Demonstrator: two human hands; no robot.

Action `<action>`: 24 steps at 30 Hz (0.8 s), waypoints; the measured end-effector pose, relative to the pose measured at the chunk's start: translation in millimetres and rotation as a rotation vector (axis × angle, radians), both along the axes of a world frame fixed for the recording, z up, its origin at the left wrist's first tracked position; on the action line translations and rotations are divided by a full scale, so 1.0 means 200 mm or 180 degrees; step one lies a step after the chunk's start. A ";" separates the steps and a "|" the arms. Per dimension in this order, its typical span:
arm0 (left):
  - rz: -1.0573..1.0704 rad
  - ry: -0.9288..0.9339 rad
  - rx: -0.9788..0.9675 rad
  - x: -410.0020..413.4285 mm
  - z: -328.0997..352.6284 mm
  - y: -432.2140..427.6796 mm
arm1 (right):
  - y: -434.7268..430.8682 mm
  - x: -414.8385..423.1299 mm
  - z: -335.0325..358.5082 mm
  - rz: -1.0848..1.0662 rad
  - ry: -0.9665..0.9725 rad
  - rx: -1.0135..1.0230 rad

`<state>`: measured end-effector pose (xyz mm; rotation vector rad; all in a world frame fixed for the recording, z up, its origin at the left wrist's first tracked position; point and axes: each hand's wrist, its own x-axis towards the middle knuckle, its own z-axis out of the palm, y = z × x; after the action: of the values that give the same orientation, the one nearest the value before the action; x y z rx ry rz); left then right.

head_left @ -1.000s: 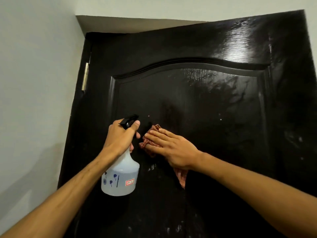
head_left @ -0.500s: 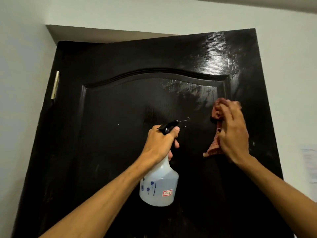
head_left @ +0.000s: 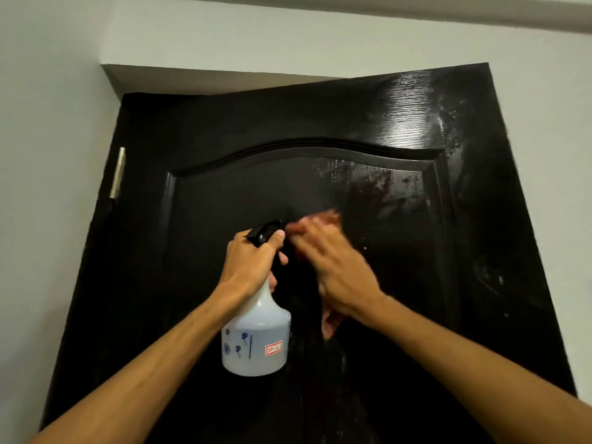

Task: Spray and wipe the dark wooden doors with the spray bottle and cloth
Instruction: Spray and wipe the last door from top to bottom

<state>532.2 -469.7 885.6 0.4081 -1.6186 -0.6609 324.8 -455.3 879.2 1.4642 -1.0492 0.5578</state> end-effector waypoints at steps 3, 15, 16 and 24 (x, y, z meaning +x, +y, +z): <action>0.0128 0.0012 -0.0009 0.19 0.00 -0.10 | -0.11 0.11 0.10 -0.0069 0.0416 0.0143; 0.0706 0.0225 -0.0124 0.83 0.07 -0.49 | -0.57 0.79 0.42 0.0012 0.0124 0.0108; 0.0731 0.0266 -0.0103 0.88 0.06 -0.53 | -0.58 0.83 0.49 -0.0038 -0.0257 -0.0085; 0.1316 0.0350 -0.0063 1.22 -0.13 -0.76 | -0.97 1.35 0.15 0.0042 0.0973 0.0823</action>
<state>776.0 -621.1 860.3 0.6581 -1.3792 -0.3467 594.6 -650.1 910.0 1.7204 -0.8920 0.2008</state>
